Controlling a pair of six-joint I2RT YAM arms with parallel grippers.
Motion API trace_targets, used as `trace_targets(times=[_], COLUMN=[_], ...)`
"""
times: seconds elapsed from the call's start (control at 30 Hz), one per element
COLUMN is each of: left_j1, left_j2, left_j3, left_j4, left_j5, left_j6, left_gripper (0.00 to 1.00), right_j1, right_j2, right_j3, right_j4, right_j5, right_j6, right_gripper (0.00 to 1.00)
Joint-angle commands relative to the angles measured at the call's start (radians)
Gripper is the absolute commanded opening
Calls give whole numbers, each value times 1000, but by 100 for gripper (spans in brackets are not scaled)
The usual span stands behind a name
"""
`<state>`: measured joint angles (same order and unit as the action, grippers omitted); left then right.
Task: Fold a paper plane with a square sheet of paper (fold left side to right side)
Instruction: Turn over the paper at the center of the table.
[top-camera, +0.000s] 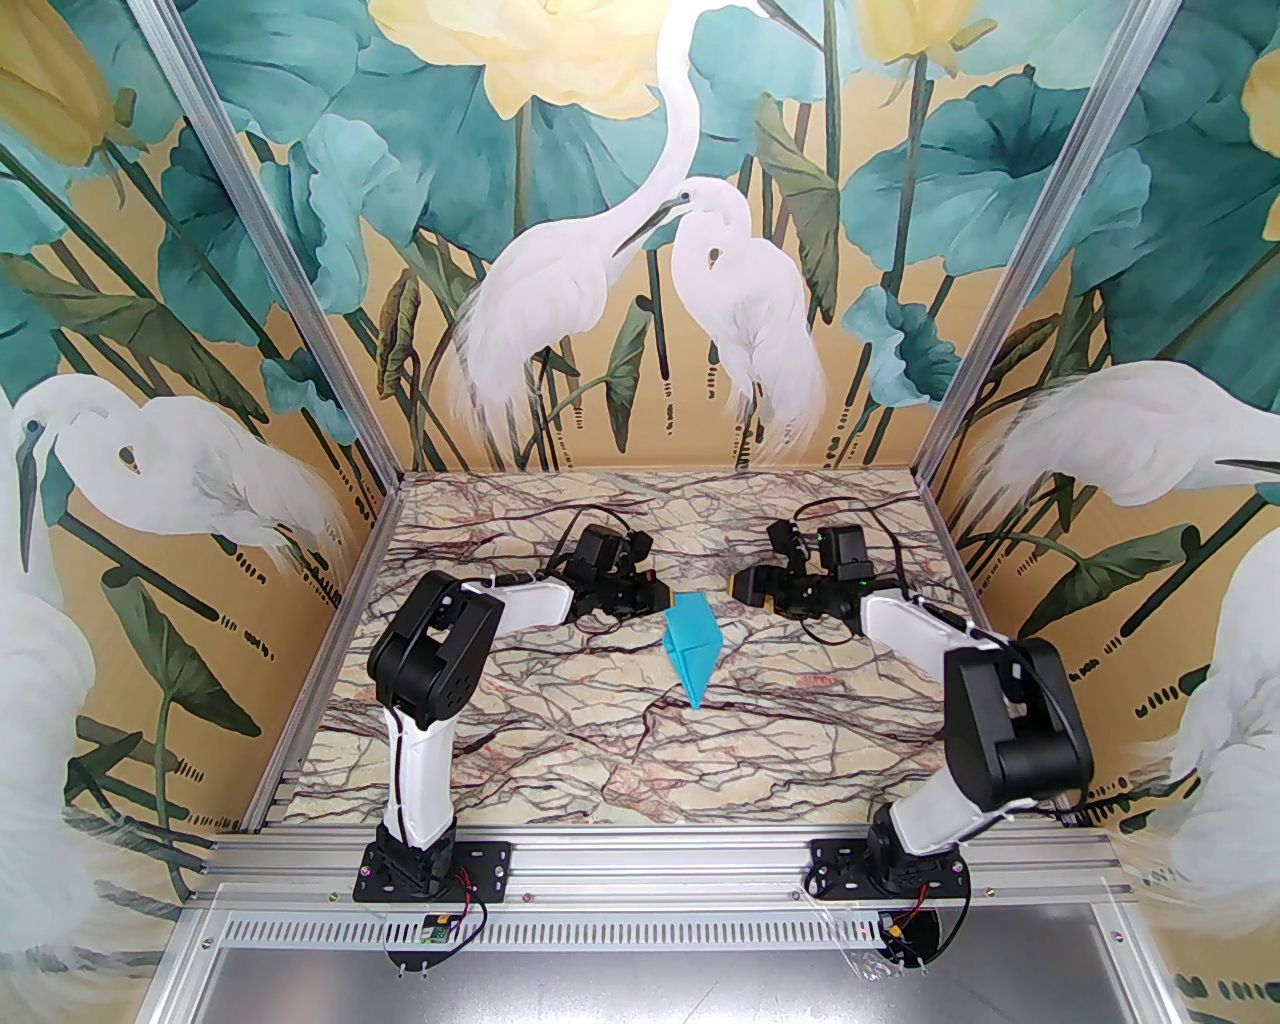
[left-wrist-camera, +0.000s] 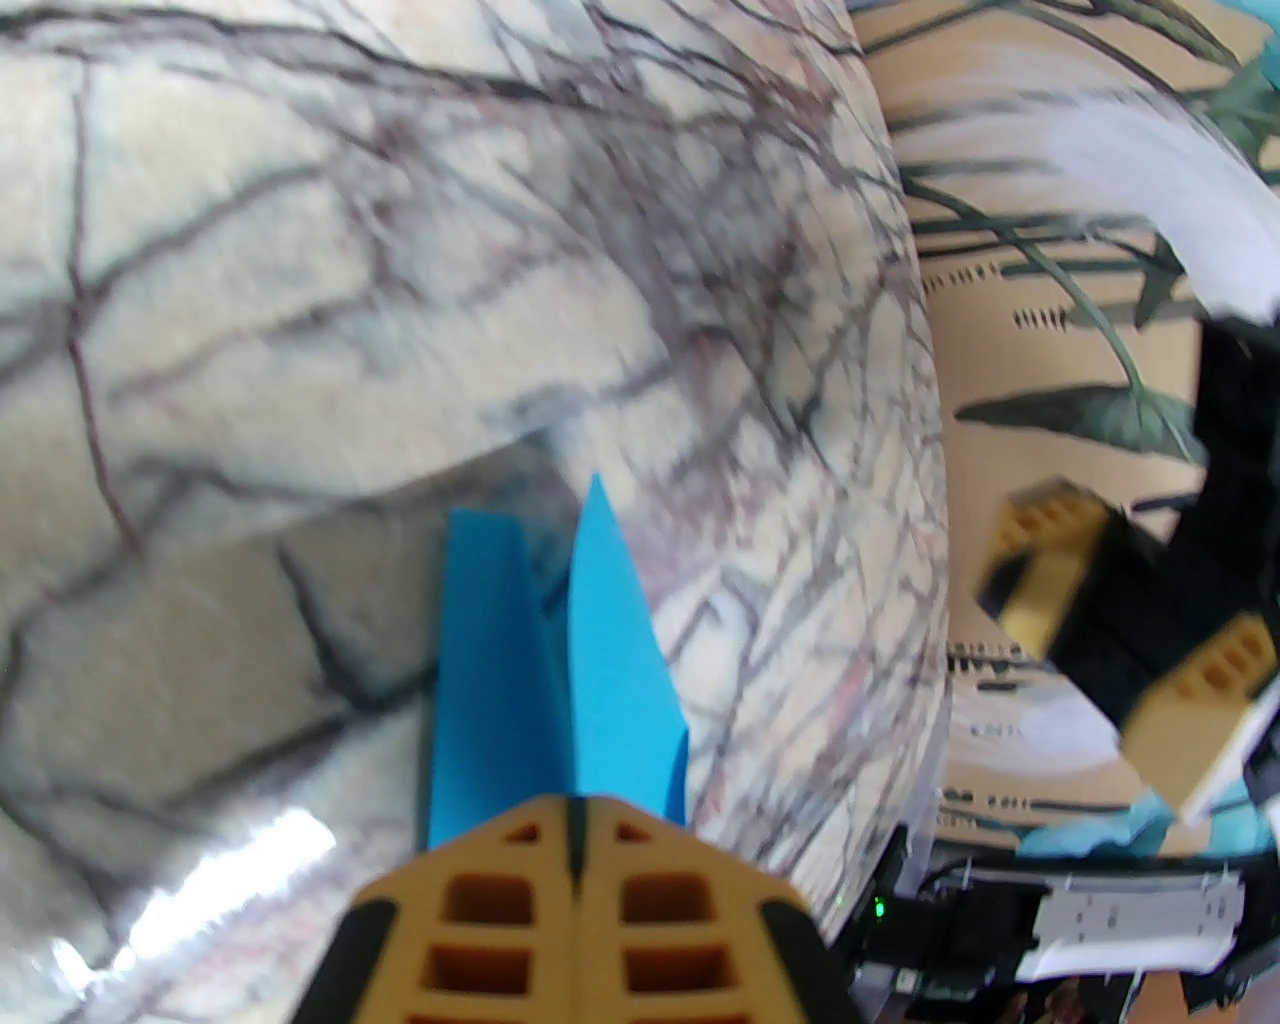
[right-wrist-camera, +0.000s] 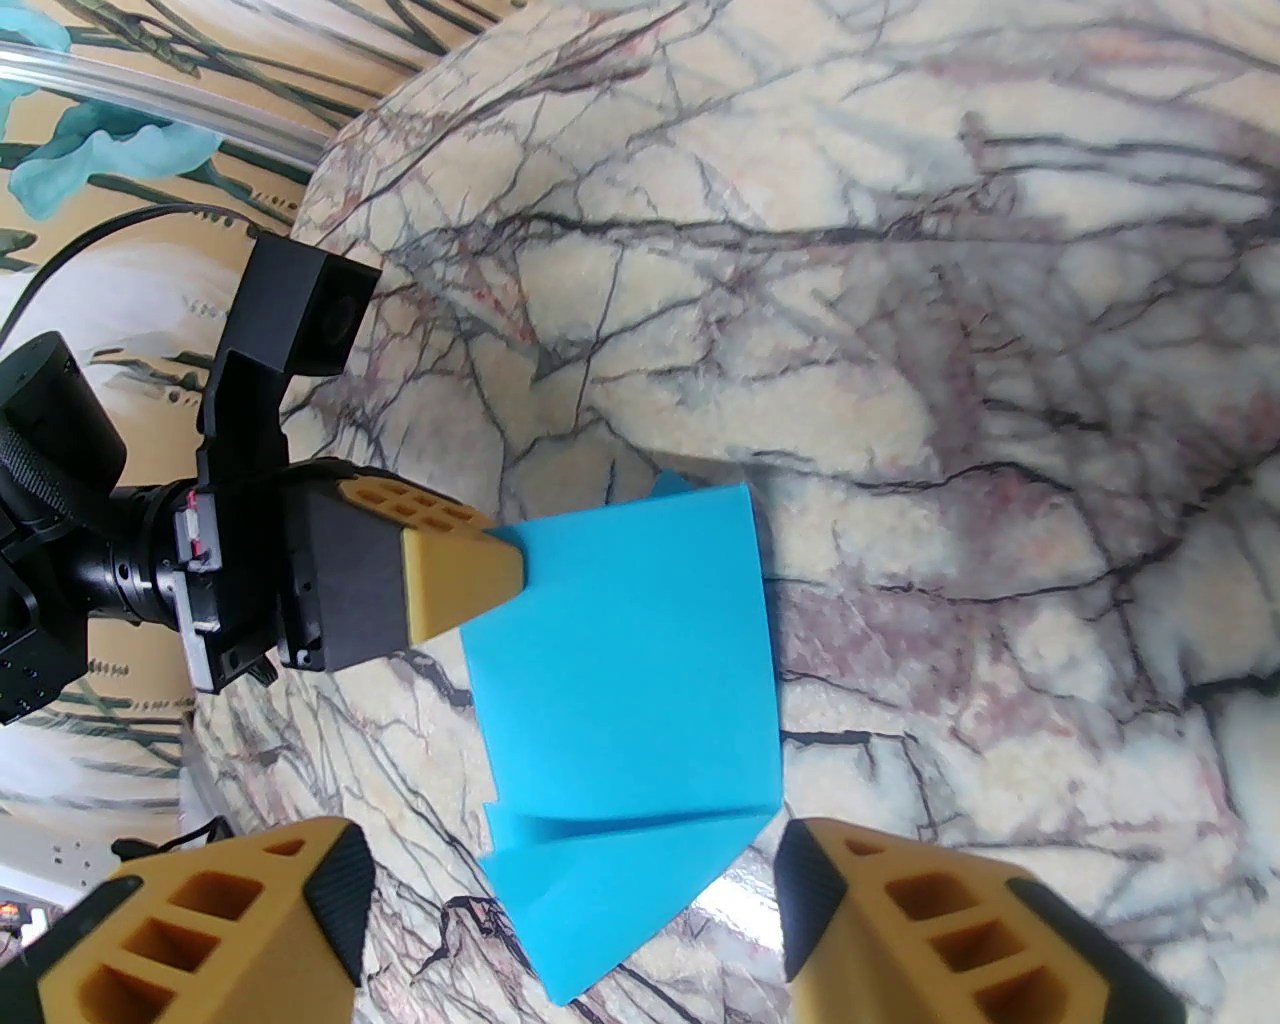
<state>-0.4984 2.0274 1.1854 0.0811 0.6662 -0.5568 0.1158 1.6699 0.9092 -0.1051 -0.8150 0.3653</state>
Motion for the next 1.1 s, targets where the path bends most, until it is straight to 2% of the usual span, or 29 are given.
trace_targets(times=[0.0,0.1,0.2,0.5,0.77,0.9,1.07], left_j1=[15,17,17,16,17,17,15], left_j2=[-74,-96,-102,-92,-78,-67,-58], left_j3=[-33,-56,-70,-81,-64,-53,-47], left_j4=[97,115,137,171,167,160,147], left_j5=[137,177,200,202,206,205,185], left_j6=[28,34,24,2,1,3,9], left_gripper=[0,0,0,0,0,0,0], right_j1=[-13,-15,-14,-1,25,39,36], right_j2=[77,153,199,300,356,370,361], right_j3=[40,81,99,99,103,112,109], right_j4=[54,33,23,105,168,188,176], right_j5=[-160,-240,-267,-366,-393,-426,-432], right_j6=[-75,-108,-129,-117,-81,-66,-64], right_gripper=[69,68,68,63,61,55,41])
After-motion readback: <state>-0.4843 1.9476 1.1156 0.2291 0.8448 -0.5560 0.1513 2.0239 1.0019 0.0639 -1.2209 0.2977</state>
